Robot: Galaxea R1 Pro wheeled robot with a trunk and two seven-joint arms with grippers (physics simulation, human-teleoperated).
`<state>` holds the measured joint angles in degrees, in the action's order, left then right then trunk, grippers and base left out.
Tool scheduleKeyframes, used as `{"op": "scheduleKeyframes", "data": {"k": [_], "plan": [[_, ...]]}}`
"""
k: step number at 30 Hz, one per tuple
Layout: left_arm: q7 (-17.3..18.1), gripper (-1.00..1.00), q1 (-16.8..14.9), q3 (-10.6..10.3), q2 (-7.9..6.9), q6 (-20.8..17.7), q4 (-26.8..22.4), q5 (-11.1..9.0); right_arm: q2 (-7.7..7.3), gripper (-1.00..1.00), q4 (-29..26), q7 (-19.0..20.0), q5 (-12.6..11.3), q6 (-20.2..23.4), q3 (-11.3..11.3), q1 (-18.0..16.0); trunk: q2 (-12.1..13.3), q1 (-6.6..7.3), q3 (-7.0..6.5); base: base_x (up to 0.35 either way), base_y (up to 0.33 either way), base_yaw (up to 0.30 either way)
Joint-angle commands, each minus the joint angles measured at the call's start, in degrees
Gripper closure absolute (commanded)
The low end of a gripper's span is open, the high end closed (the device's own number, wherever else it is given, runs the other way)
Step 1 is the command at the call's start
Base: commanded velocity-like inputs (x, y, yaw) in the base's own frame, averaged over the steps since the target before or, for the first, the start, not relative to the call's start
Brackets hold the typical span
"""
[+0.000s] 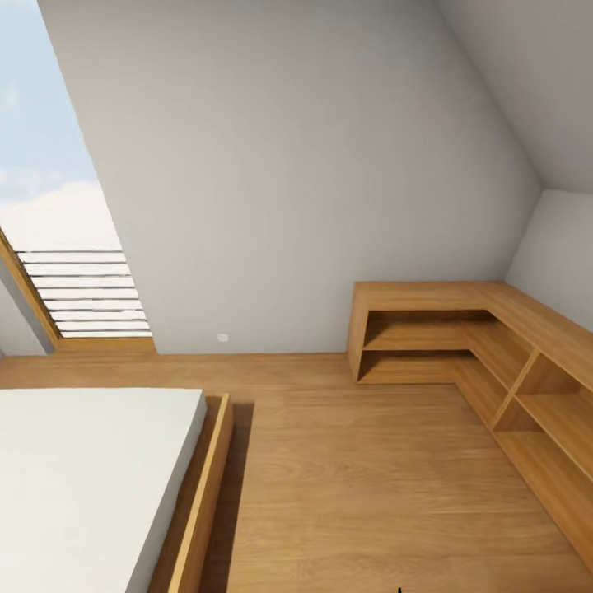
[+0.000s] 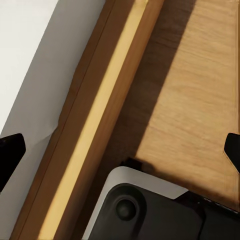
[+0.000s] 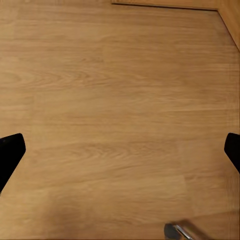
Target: In the bedroom, organize the workspace by keeping the computer under the desk, ensuring the monitor is on the desk, placing the keyboard on the desk next to the monitor, placing the mouse on the desk next to the keyboard, moving the folder from the swivel chair onto the desk next to the mouse, stacking the notebook on top of the folder with the pen on top of the notebook, and positioning the swivel chair next to the desk.
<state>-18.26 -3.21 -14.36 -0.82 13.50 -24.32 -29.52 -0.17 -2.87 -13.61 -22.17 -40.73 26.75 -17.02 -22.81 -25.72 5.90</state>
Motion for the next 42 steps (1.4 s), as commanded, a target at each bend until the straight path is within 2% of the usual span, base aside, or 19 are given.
{"op": "scheduleKeyframes", "data": {"k": [1, 31, 42], "plan": [[-0.4, -1.0, 0.0, -0.5, -0.06, 0.2, 0.0, -0.5, -0.01, -1.0, 0.0, -0.3, -0.2, -0.1, 0.5, 0.0, -0.1, -0.06, 0.12, 0.33, 0.0, 0.0], [-0.4, -1.0, 0.0, -0.5, -0.06, 0.1, 0.1, -0.5, 0.06, -1.0, 0.0, -0.3, -0.2, 0.0, 0.5, 0.0, -0.1, -0.06, 0.12, 0.33, 0.0, -0.001], [-0.4, -1.0, 0.0, -0.5, -0.06, 0.1, 0.1, -0.5, 0.06, -1.0, 0.0, -0.3, -0.2, 0.0, 0.5, 0.0, -0.1, -0.06, -0.11, 0.33, 0.0, -0.158]]}}
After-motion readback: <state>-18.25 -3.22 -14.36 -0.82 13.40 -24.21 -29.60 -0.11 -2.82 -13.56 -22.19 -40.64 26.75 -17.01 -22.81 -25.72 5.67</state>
